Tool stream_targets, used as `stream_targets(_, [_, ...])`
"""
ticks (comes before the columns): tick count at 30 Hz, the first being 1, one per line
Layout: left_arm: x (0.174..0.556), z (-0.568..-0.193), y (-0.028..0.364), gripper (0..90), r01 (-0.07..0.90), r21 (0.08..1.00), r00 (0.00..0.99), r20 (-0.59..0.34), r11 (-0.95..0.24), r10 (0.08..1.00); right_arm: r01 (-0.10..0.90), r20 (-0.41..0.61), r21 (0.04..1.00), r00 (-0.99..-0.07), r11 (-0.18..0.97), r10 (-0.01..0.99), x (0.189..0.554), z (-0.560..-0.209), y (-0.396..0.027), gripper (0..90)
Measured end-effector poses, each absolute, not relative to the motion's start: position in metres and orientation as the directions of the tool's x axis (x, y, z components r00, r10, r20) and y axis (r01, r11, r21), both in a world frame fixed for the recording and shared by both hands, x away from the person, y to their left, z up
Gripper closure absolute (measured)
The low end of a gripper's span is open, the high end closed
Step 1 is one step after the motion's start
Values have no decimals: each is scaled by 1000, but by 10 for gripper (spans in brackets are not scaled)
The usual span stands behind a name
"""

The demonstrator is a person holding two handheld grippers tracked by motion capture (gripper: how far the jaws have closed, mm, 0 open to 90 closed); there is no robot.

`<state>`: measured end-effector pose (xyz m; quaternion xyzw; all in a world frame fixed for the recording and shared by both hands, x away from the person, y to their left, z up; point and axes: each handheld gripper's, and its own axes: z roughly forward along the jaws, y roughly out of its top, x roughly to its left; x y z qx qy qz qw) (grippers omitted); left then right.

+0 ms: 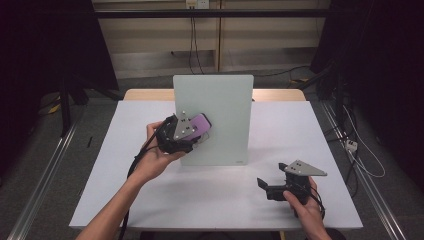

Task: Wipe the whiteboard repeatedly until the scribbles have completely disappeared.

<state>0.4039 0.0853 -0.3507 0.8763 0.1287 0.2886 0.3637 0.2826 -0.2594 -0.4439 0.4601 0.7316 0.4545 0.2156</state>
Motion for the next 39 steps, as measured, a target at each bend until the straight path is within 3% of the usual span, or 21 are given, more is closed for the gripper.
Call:
stream_targets(14, [401, -362, 82, 407, 17, 700, 835, 383, -714, 396, 478, 102, 863, -486, 166, 868, 282, -444, -259, 37])
stream_targets(30, [422, -318, 110, 407, 13, 789, 791, 368, -615, 489, 480, 110, 862, -488, 161, 866, 282, -444, -259, 38])
stream_targets(39, [416, -332, 104, 407, -8, 754, 797, 401, -657, 451, 482, 111, 861, -490, 163, 865, 282, -444, -259, 37])
